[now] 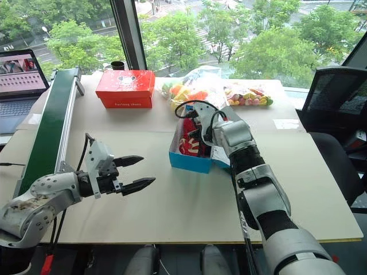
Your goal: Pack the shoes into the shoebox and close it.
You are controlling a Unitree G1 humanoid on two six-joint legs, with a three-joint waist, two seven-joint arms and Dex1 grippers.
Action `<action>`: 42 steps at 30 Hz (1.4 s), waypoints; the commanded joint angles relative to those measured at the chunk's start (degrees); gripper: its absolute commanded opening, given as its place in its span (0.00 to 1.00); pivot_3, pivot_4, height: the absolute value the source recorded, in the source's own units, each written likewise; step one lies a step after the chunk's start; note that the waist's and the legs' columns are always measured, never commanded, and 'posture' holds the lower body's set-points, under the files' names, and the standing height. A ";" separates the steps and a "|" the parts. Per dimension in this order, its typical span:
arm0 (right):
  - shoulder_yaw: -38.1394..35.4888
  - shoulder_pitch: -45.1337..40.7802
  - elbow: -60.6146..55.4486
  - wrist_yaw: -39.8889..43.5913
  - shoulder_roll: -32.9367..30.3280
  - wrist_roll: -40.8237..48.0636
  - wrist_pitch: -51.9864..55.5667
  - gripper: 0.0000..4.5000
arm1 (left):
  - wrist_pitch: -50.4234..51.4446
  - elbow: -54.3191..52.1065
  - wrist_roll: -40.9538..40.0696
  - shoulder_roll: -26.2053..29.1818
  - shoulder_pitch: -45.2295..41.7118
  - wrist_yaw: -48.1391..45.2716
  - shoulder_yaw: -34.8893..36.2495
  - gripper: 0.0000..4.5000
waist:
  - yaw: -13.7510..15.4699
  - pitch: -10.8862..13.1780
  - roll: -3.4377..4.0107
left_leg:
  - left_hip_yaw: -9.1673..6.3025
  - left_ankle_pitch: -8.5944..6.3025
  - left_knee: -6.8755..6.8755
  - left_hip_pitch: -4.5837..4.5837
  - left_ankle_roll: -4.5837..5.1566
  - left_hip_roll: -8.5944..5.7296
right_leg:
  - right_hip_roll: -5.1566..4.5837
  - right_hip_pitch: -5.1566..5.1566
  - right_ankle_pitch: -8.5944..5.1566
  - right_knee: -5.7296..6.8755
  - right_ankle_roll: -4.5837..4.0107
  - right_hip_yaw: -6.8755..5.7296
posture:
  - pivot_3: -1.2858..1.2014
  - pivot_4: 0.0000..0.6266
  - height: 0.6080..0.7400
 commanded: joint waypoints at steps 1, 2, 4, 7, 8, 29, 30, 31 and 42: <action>0.95 -1.56 6.10 2.39 0.53 -3.89 -3.50 0.42 | -1.79 -2.48 1.20 0.04 -0.42 0.36 0.94 1.00 | 0.12 0.00 0.00 | 0.00 0.00 0.01 0.00 0.00 0.00 | 0.00 0.00 0.00 0.00 0.00 0.00 | 0.52 0.24 0.99; 0.68 -1.93 7.08 2.79 0.66 -4.30 -3.83 0.51 | -1.81 -2.51 1.42 -0.10 -0.52 0.63 1.17 1.00 | 0.17 0.00 0.00 | 0.00 0.00 0.02 0.00 0.00 0.00 | 0.00 0.02 0.00 0.00 0.00 0.00 | 0.52 0.24 0.99; 0.25 -2.58 8.48 3.87 0.93 -4.99 -4.14 0.65 | -2.34 -2.03 2.33 0.21 -0.63 1.20 2.54 1.00 | 0.23 0.00 0.00 | -0.01 0.00 0.03 0.01 0.00 0.00 | 0.00 0.05 0.00 0.00 0.00 -0.01 | 0.52 0.24 0.99; -0.11 -2.93 9.52 4.85 1.26 -5.80 -4.12 0.89 | -3.25 -1.32 3.15 0.14 -0.77 1.73 3.86 1.00 | 0.20 0.00 0.00 | -0.01 0.00 0.03 0.02 0.00 0.00 | 0.00 0.06 0.00 0.02 0.00 -0.02 | 0.52 0.24 0.99; -0.20 -2.96 9.75 4.85 1.27 -6.30 -4.26 0.96 | -3.51 -1.11 3.38 0.02 -1.02 1.74 3.90 1.00 | 0.20 0.00 0.00 | -0.01 0.00 0.03 0.04 0.00 0.00 | 0.00 0.06 0.00 0.05 0.00 -0.02 | 0.52 0.24 0.99; -24.45 12.91 -58.98 15.74 -20.49 17.46 40.00 0.85 | -8.67 11.89 8.13 -0.91 -14.41 -6.71 -1.68 1.00 | 0.69 0.00 -0.01 | -0.05 0.00 0.24 -0.28 0.02 -0.02 | -0.01 -0.24 -0.01 0.26 0.01 -0.03 | 0.52 0.24 0.99; -25.08 15.28 -62.42 16.11 -21.17 19.04 41.91 0.75 | -9.04 12.86 8.55 -0.89 -15.32 -7.36 -2.06 1.00 | 0.68 0.00 -0.01 | -0.06 0.00 0.26 -0.26 0.04 -0.01 | 0.00 -0.22 -0.01 0.28 0.01 -0.03 | 0.52 0.24 0.99; -26.32 17.71 -65.49 15.76 -21.01 19.91 42.85 0.66 | -9.42 13.84 8.95 -0.84 -16.23 -8.14 -2.41 1.00 | 0.25 0.00 0.00 | -0.06 0.02 0.26 -0.25 0.07 -0.01 | 0.01 -0.23 -0.01 0.33 0.01 -0.02 | 0.52 0.24 0.99; -32.76 42.60 -71.74 -0.14 -9.22 18.46 37.94 0.01 | -12.04 22.27 11.88 -1.29 -24.59 -15.98 -6.62 1.00 | 0.06 -0.05 -0.08 | -0.10 0.07 0.49 -0.14 0.15 -0.04 | 0.04 -0.07 0.02 0.43 0.04 0.02 | 0.52 0.24 0.99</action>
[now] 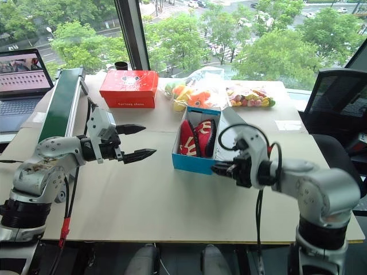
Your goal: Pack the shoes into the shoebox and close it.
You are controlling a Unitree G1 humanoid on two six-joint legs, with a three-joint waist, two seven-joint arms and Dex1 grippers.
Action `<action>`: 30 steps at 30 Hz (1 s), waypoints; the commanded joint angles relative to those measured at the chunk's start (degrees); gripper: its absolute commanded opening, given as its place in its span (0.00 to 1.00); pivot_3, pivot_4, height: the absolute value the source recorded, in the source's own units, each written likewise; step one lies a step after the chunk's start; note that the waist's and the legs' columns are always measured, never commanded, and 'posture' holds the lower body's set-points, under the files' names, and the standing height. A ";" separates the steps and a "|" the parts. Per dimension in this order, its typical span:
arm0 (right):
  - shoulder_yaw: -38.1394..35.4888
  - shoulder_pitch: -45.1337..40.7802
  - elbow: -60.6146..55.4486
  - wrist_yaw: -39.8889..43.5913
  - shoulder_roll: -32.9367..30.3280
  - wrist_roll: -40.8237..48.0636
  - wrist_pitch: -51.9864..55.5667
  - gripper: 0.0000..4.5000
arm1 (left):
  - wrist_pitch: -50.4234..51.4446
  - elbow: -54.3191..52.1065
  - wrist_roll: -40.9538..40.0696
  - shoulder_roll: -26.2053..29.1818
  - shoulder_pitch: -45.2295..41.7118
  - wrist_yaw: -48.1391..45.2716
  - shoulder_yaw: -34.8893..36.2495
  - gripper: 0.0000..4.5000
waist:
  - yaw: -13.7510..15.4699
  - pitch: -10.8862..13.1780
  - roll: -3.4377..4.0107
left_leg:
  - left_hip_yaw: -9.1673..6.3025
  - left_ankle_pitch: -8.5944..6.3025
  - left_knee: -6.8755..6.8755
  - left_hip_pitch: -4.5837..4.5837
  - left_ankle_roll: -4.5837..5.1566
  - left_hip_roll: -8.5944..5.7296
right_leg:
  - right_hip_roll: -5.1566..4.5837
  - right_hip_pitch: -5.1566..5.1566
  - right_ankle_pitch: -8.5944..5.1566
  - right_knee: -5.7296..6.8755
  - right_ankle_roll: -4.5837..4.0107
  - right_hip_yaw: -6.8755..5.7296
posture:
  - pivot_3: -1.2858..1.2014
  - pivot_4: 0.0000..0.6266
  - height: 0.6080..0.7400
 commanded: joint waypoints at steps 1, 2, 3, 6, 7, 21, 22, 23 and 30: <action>0.63 4.33 3.73 -7.92 4.34 -6.12 -9.07 0.01 | -1.92 0.67 1.46 0.50 -2.37 -2.53 -0.87 1.00 | 0.06 0.00 0.00 | -0.01 0.01 0.00 0.03 0.01 0.00 | 0.00 0.02 0.00 0.02 0.00 -0.01 | 0.52 0.24 0.99; 0.35 5.33 5.43 -8.83 6.62 -6.57 -12.11 0.01 | -2.14 1.00 1.83 0.65 -2.82 -3.07 -1.19 1.00 | 0.08 -0.03 -0.04 | -0.01 0.01 -0.01 0.07 0.01 0.00 | 0.00 0.05 -0.01 0.01 0.00 -0.01 | 0.52 0.24 0.99; 0.17 5.96 6.50 -9.31 8.20 -6.75 -14.28 0.01 | -2.32 1.32 2.13 0.70 -3.17 -3.52 -1.35 1.00 | 0.06 -0.02 -0.03 | -0.03 0.01 -0.02 0.22 0.01 0.01 | 0.02 0.24 -0.02 -0.03 0.02 -0.04 | 0.52 0.24 0.99; 0.83 8.35 12.34 -11.65 11.58 -9.22 -22.03 0.01 | -2.40 3.08 2.79 0.84 -5.24 -4.28 -0.97 1.00 | -0.01 -0.01 -0.02 | 0.00 0.01 -0.05 0.31 0.01 0.00 | 0.00 0.34 -0.08 -0.08 0.13 -0.01 | 0.52 0.24 0.99; -0.26 8.95 14.85 -12.00 13.77 -8.89 -24.57 0.01 | -2.34 3.54 2.96 0.93 -5.87 -4.55 -0.80 1.00 | 0.02 -0.01 -0.02 | 0.00 0.01 -0.04 0.35 0.01 0.01 | 0.00 0.38 -0.08 -0.08 0.12 -0.02 | 0.52 0.24 0.99; -16.04 4.88 42.20 -20.69 26.09 -4.61 -59.32 0.01 | -0.42 3.42 3.28 1.44 -7.78 -5.99 -0.12 1.00 | 0.00 0.01 0.02 | 0.00 0.00 -0.16 0.70 0.00 0.00 | -0.02 0.73 -0.07 -0.14 0.11 -0.02 | 0.52 0.24 0.99; -16.62 4.23 42.63 -22.07 25.82 -5.31 -62.54 0.01 | 0.13 3.09 3.04 1.61 -7.75 -5.96 0.06 1.00 | 0.01 0.01 0.02 | 0.01 0.00 -0.17 0.73 0.00 0.01 | -0.02 0.73 -0.07 -0.12 0.11 -0.01 | 0.52 0.24 0.99; -18.45 2.94 42.02 -22.94 26.39 -2.70 -64.12 0.01 | 0.88 2.64 2.55 1.74 -7.55 -5.81 0.44 1.00 | 0.06 0.02 0.04 | 0.01 0.00 -0.17 0.74 0.01 0.01 | -0.02 0.75 -0.07 -0.12 0.11 -0.01 | 0.52 0.24 0.99; -12.43 -0.88 26.34 -17.72 24.49 11.26 -56.80 0.01 | 2.87 -0.07 1.84 2.57 -5.23 -4.88 1.85 1.00 | -0.67 0.10 0.18 | 0.03 0.00 -0.30 0.73 0.01 0.02 | 0.00 0.66 -0.03 -0.10 0.03 0.04 | 0.52 0.24 0.99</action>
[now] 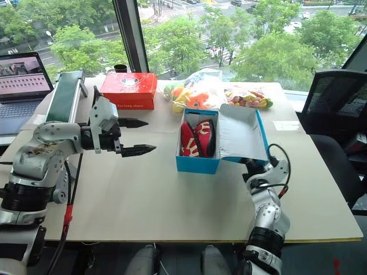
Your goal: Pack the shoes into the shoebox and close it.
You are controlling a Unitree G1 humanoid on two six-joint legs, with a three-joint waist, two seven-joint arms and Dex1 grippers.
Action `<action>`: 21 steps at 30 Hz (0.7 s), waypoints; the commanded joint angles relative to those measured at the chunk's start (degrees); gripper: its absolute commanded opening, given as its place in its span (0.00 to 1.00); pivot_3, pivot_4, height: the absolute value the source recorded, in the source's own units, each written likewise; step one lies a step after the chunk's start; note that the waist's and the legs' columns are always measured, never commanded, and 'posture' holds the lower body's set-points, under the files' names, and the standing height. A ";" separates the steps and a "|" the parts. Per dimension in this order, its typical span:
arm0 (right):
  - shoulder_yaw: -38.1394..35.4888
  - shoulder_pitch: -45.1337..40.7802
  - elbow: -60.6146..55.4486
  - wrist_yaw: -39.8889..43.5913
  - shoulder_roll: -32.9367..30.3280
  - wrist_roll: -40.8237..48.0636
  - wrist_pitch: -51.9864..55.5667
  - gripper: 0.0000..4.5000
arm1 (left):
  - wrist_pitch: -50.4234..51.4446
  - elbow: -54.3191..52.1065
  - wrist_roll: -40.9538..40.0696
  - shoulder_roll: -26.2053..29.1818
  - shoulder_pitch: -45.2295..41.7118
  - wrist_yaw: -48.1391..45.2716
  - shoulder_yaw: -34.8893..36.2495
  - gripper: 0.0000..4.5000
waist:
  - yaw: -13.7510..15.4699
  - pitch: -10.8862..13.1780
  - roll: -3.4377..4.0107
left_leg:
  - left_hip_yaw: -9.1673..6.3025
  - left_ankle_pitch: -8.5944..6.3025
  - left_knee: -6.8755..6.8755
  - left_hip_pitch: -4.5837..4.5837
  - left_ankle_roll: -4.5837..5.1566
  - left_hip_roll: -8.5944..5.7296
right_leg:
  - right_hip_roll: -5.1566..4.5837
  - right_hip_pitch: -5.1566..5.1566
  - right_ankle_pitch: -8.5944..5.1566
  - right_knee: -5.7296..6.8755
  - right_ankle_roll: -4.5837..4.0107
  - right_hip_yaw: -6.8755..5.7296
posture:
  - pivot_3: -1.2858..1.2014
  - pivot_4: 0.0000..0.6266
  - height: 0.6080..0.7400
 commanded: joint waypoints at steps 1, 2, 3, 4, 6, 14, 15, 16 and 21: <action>5.85 -2.47 -11.52 3.03 -2.37 8.38 6.41 0.01 | 0.49 -3.19 -0.93 0.76 0.69 0.60 1.77 1.00 | -0.41 0.01 0.01 | 0.00 0.00 -0.02 0.01 0.00 0.00 | 0.00 0.00 0.00 0.00 0.00 0.00 | 0.52 0.24 0.99; 8.30 -3.20 -14.18 3.12 -3.47 10.44 9.87 0.01 | 0.56 -3.30 -0.92 0.81 0.84 0.84 2.02 1.00 | -0.48 0.01 0.01 | -0.01 0.00 -0.03 0.01 0.00 0.01 | 0.01 0.00 0.00 0.01 -0.01 -0.01 | 0.52 0.24 0.99; 10.80 -3.96 -16.38 3.28 -4.43 12.10 12.87 0.01 | 0.56 -3.45 -0.89 0.89 1.04 1.09 2.22 1.00 | -0.48 0.01 0.01 | -0.02 0.00 -0.02 0.01 0.00 0.02 | 0.03 0.00 0.00 0.01 -0.01 -0.02 | 0.52 0.24 0.99; 12.76 -4.58 -17.66 3.09 -5.16 13.48 15.35 0.01 | 0.51 -3.60 -0.85 0.96 1.24 1.30 2.36 1.00 | -0.51 0.01 0.01 | -0.02 0.00 -0.03 0.01 0.00 0.02 | 0.02 0.01 0.00 0.01 -0.01 -0.02 | 0.52 0.24 0.99; 16.94 -4.86 -18.95 3.69 -7.17 13.87 18.88 0.01 | 0.58 -4.14 -0.95 1.07 1.74 1.63 2.61 1.00 | -0.47 0.00 0.01 | -0.02 0.00 0.00 0.01 0.00 0.02 | 0.02 0.02 0.00 0.00 -0.01 -0.02 | 0.52 0.24 0.99; 30.54 -11.75 -9.81 8.56 -11.83 5.52 19.42 0.01 | 2.32 -7.61 -1.87 1.31 4.97 4.18 4.63 1.00 | 0.07 0.01 0.01 | -0.01 0.00 0.04 -0.02 0.00 0.01 | 0.01 0.01 -0.03 -0.03 0.02 -0.03 | 0.52 0.24 0.99; 31.47 -13.82 -6.87 9.40 -12.04 3.73 18.27 0.01 | 2.48 -8.06 -1.93 1.21 5.37 4.57 4.83 1.00 | 0.05 0.01 0.01 | -0.01 0.00 0.06 -0.01 0.00 0.01 | 0.01 0.01 -0.03 -0.02 0.03 -0.02 | 0.52 0.24 0.99; 31.99 -15.16 -4.86 10.04 -12.23 2.48 17.45 0.01 | 2.60 -8.33 -1.93 1.08 5.56 4.88 4.88 1.00 | 0.10 0.01 0.01 | 0.00 0.00 0.06 -0.01 0.00 0.01 | 0.01 0.01 -0.03 -0.02 0.03 -0.02 | 0.52 0.24 0.99; 34.90 -26.75 13.01 16.72 -12.37 -4.85 10.66 0.01 | 3.23 -10.37 -2.16 0.33 7.87 7.69 6.09 1.00 | 0.38 0.01 0.01 | 0.00 0.00 0.03 -0.02 0.00 0.01 | 0.01 -0.02 -0.01 -0.04 -0.01 -0.03 | 0.52 0.24 0.99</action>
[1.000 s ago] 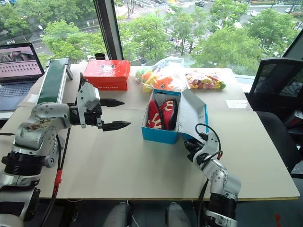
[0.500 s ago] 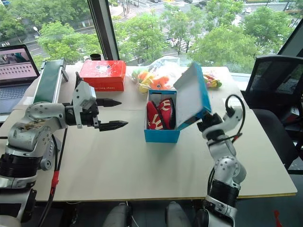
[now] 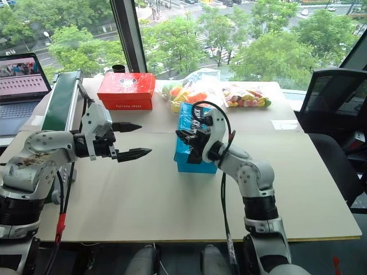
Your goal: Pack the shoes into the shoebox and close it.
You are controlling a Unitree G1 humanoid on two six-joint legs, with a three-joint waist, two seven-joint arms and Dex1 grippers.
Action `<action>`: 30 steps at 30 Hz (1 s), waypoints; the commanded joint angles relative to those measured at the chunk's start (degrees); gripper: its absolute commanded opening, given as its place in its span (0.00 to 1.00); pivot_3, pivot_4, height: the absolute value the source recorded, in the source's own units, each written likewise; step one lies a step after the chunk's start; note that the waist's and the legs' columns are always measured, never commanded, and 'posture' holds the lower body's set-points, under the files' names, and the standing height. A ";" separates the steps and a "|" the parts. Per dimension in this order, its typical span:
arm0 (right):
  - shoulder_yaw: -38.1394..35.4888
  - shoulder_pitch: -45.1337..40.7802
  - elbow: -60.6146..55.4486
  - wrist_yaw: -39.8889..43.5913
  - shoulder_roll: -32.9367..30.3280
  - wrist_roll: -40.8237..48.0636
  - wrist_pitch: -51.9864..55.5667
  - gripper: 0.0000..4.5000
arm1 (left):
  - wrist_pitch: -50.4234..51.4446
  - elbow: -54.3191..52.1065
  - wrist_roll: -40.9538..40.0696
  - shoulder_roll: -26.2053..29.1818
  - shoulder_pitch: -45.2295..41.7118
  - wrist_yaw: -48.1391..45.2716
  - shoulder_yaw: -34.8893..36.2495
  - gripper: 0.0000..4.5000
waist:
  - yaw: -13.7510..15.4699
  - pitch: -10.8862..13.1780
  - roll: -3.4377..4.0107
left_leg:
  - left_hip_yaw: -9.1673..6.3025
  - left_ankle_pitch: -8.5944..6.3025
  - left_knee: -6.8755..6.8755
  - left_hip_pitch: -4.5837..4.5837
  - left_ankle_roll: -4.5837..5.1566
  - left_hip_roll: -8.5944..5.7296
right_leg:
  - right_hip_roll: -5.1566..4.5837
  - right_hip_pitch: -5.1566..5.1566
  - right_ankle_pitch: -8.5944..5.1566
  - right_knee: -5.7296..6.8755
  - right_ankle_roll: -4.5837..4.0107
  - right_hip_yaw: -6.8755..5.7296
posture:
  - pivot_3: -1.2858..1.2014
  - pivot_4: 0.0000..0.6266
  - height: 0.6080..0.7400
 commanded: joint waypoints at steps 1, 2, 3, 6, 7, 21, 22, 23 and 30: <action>3.36 -9.97 15.85 7.08 -0.49 -8.01 -9.75 0.01 | 0.30 -4.05 -1.05 -0.39 2.02 2.69 2.69 1.00 | -0.02 0.00 0.00 | 0.00 0.00 0.00 -0.01 0.00 0.00 | 0.00 0.01 0.00 -0.02 0.00 0.00 | 0.52 0.24 0.99; 4.02 -12.97 22.52 8.96 -0.20 -10.23 -12.80 0.01 | 0.57 -4.97 -1.32 -0.60 2.95 3.43 3.11 1.00 | -0.05 0.00 0.00 | 0.02 0.00 -0.01 -0.01 0.00 -0.01 | -0.02 0.00 0.00 -0.02 0.00 0.00 | 0.52 0.24 0.99; 4.41 -15.47 28.36 10.58 0.13 -12.01 -15.67 0.01 | 0.77 -5.79 -1.53 -0.78 3.75 4.05 3.48 1.00 | -0.17 0.00 0.00 | 0.02 0.00 -0.01 -0.01 0.00 0.00 | -0.01 -0.01 0.00 -0.03 0.00 0.00 | 0.52 0.24 0.99; 4.31 -21.52 43.88 13.48 1.24 -16.42 -23.59 0.01 | 1.37 -7.98 -1.88 -0.98 5.68 5.74 4.10 1.00 | -0.15 0.00 0.00 | 0.02 0.00 -0.07 0.00 0.00 0.01 | 0.00 -0.02 0.01 -0.03 -0.01 -0.02 | 0.52 0.24 0.99; 3.95 -23.08 49.36 13.87 1.73 -17.76 -26.20 0.01 | 1.64 -8.97 -2.03 -1.15 6.52 6.62 4.52 1.00 | -0.09 0.00 0.00 | 0.01 0.00 -0.11 -0.01 0.00 0.00 | 0.00 -0.03 0.01 -0.05 -0.01 -0.02 | 0.52 0.24 0.99; 1.64 -22.84 57.29 21.22 0.58 -24.98 -36.33 0.01 | 3.06 -12.89 -4.07 -2.49 10.33 11.55 5.62 1.00 | 0.01 -0.02 -0.04 | 0.00 0.00 -0.03 0.29 -0.03 -0.02 | -0.03 0.29 0.01 0.01 -0.02 -0.03 | 0.52 0.24 0.99; 1.10 -22.54 54.86 22.01 0.12 -24.54 -35.68 0.01 | 3.00 -12.73 -4.25 -2.72 10.21 11.53 5.56 1.00 | 0.05 -0.02 -0.04 | 0.00 0.00 -0.03 0.29 -0.03 -0.02 | -0.03 0.28 0.01 0.02 -0.02 -0.03 | 0.52 0.24 0.99; 0.67 -20.75 48.44 22.52 -1.30 -23.81 -33.93 0.07 | 2.93 -12.30 -4.21 -3.21 10.01 11.64 5.23 1.00 | 0.07 -0.02 -0.03 | 0.00 0.00 -0.04 0.28 -0.03 -0.01 | -0.02 0.27 0.01 0.01 -0.02 -0.03 | 0.52 0.24 0.99; -0.92 -1.64 6.99 20.29 -13.79 -23.66 -20.82 0.55 | -4.30 -10.48 2.01 -5.41 13.44 13.35 1.64 1.00 | 0.56 -0.02 -0.02 | -0.03 -0.08 -0.16 -0.04 0.01 -0.04 | -0.05 0.01 -0.01 -0.07 0.01 -0.03 | 0.52 0.24 0.99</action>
